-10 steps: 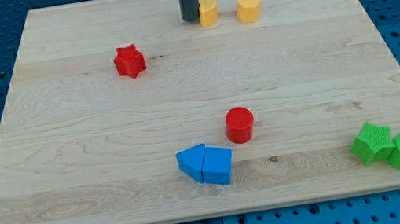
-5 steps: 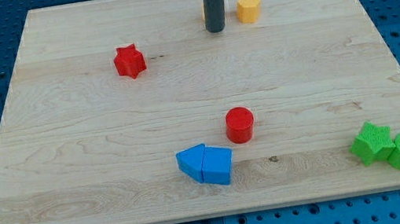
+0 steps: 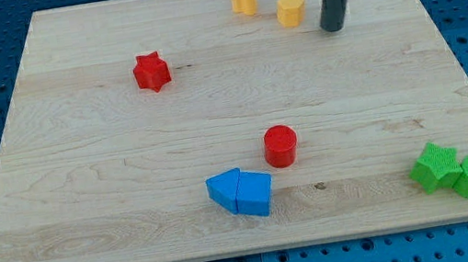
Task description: Move the yellow blocks to the top center
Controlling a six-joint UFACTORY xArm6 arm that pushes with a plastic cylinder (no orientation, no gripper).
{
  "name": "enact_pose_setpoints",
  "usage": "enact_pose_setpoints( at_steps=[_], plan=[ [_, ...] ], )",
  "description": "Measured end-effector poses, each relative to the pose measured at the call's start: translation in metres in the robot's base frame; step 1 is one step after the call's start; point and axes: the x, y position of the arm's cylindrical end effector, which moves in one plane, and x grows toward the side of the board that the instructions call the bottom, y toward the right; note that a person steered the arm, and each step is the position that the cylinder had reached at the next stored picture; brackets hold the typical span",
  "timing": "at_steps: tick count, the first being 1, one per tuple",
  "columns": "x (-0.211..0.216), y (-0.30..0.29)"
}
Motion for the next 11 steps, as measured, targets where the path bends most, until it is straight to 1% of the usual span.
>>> enact_pose_setpoints(
  at_steps=[1,2,5,7,9,10,11],
  plan=[
    [-0.007,0.000],
    [-0.027,-0.015],
    [-0.042,-0.075],
    [-0.078,-0.085],
    [-0.095,-0.139],
    [-0.102,-0.148],
    [-0.106,-0.115]
  ],
)
